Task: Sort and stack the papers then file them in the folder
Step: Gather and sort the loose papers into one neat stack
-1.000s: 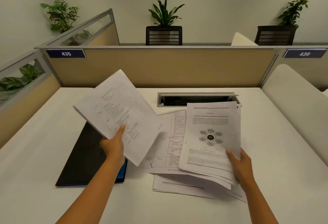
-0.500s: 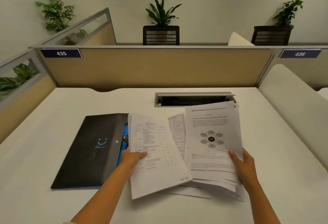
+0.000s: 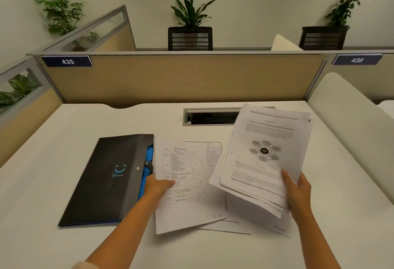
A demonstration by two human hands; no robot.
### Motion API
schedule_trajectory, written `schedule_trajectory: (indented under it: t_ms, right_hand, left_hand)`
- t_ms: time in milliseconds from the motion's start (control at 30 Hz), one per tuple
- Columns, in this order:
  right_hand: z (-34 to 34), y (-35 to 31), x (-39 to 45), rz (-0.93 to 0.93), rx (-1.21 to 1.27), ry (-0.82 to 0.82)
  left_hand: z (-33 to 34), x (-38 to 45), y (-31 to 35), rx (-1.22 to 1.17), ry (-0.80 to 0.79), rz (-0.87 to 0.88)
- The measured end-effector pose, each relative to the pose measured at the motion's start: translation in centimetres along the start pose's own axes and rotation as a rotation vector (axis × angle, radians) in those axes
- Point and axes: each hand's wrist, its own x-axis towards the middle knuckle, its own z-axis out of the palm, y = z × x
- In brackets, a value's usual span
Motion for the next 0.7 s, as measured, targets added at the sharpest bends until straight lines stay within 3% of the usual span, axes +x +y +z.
schedule_trajectory:
  t_ms: [300, 467, 700]
  right_hand:
    - [7.1, 2.0, -4.4, 0.037, -0.179, -0.384]
    - [10.4, 2.2, -6.5, 0.056, -0.245, -0.566]
    - [12.4, 1.5, -7.1, 0.087, -0.238, -0.613]
  left_hand:
    - [0.8, 0.0, 0.1, -0.007, 0.013, 0.034]
    - [1.4, -1.1, 1.1, -0.081, 0.085, -0.047]
    - [0.7, -2.4, 0.2, -0.092, -0.083, 0.138]
